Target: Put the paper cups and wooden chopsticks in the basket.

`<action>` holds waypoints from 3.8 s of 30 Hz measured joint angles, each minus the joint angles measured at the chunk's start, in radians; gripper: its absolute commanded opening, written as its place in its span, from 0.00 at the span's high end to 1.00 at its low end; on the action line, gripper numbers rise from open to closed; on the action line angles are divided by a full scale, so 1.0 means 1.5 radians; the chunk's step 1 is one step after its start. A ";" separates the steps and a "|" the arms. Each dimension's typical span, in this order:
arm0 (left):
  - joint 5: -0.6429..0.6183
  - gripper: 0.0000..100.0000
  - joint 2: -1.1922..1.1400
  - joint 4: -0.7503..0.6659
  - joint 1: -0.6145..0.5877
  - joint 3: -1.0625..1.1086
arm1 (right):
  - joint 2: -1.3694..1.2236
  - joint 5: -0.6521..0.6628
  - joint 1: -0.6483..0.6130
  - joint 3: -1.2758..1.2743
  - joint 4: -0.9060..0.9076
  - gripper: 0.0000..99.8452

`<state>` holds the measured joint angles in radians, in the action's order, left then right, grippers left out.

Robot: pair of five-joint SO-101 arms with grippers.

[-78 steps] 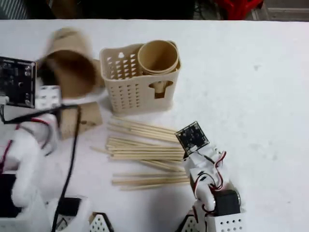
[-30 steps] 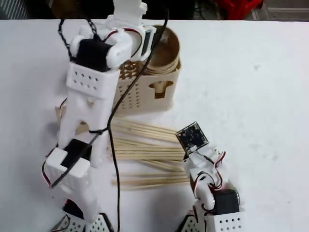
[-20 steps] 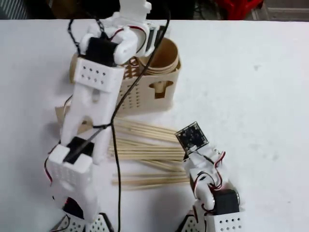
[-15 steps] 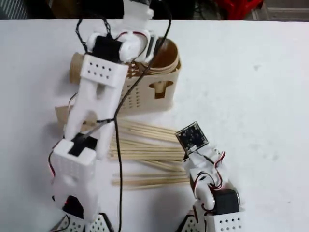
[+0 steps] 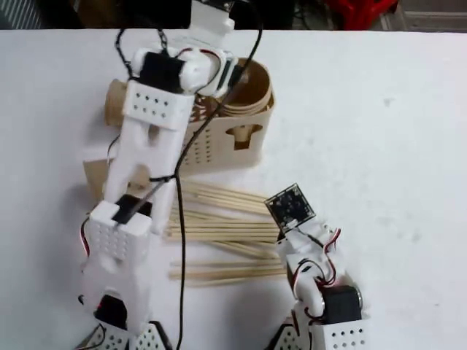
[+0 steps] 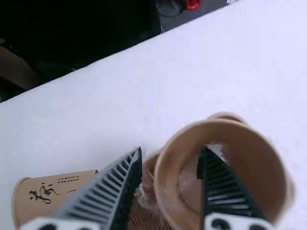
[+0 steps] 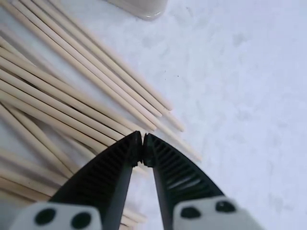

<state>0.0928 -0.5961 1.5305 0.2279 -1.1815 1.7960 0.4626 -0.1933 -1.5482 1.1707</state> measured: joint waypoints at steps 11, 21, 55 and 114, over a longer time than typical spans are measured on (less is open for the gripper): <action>0.040 0.83 0.009 0.172 -0.092 -0.266 | 0.000 0.000 0.000 0.000 0.000 0.98; 0.133 0.74 0.289 0.172 -0.348 0.218 | 0.000 0.000 0.000 -0.006 0.000 0.98; 0.165 0.74 0.530 -0.158 -0.354 1.064 | 0.000 0.000 -0.019 -0.019 -0.008 0.98; 0.223 0.98 0.539 0.166 -0.157 0.365 | 0.000 0.001 -0.019 -0.019 -0.008 0.98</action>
<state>0.4273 0.2125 1.7791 -0.0069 -0.6337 1.7960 0.4641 -0.2225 -1.5773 1.1584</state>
